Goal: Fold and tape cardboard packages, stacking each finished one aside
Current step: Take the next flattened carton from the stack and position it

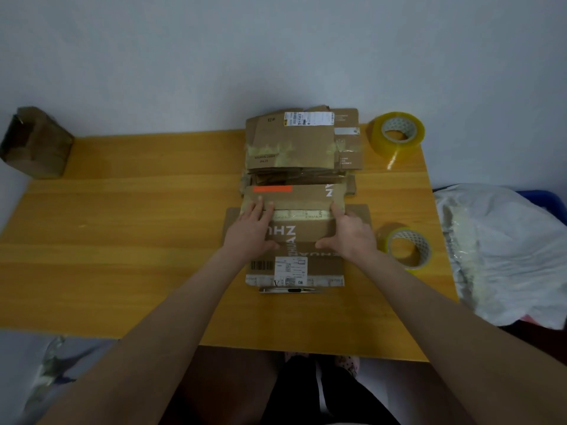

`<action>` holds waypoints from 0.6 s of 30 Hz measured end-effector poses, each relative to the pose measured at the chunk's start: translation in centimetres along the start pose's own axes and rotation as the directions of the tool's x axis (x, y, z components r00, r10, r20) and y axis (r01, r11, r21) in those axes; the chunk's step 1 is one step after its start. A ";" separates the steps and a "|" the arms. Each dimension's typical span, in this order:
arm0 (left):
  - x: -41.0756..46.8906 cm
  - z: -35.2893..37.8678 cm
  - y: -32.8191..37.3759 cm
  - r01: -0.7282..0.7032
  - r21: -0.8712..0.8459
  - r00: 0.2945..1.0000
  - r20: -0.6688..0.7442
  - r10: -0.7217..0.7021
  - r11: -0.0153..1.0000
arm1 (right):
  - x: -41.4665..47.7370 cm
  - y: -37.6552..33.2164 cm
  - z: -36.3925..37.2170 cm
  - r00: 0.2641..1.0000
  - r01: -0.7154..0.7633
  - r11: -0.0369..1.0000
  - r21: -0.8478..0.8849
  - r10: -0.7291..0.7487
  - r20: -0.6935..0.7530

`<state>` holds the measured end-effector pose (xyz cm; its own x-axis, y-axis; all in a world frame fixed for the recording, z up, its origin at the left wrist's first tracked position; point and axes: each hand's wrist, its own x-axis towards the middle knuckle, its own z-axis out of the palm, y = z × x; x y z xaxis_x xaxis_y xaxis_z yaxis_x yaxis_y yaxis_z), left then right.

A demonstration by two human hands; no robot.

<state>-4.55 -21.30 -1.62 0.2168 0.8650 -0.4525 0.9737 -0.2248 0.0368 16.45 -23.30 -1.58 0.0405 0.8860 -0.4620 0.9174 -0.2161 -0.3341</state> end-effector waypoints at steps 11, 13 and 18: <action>-0.2 1.3 0.4 0.050 0.111 0.997 -0.061 -0.043 0.993 | -0.8 -0.9 1.5 1.000 -0.017 0.998 0.057 0.017 -0.011; -0.4 1.4 0.4 0.053 0.131 0.996 -0.083 -0.042 0.990 | -1.1 -1.2 1.6 0.999 -0.031 0.999 0.032 0.032 -0.008; -0.3 1.6 0.3 0.023 0.187 0.991 -0.134 0.003 0.982 | -3.2 -2.7 3.2 0.918 0.121 0.971 -0.206 -0.188 -0.350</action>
<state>-4.48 -22.39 -2.91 0.2268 0.9166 -0.3291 0.9481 -0.2851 -0.1408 12.59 -26.83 -1.79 0.0027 0.9973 -0.0737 0.9772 -0.0182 -0.2115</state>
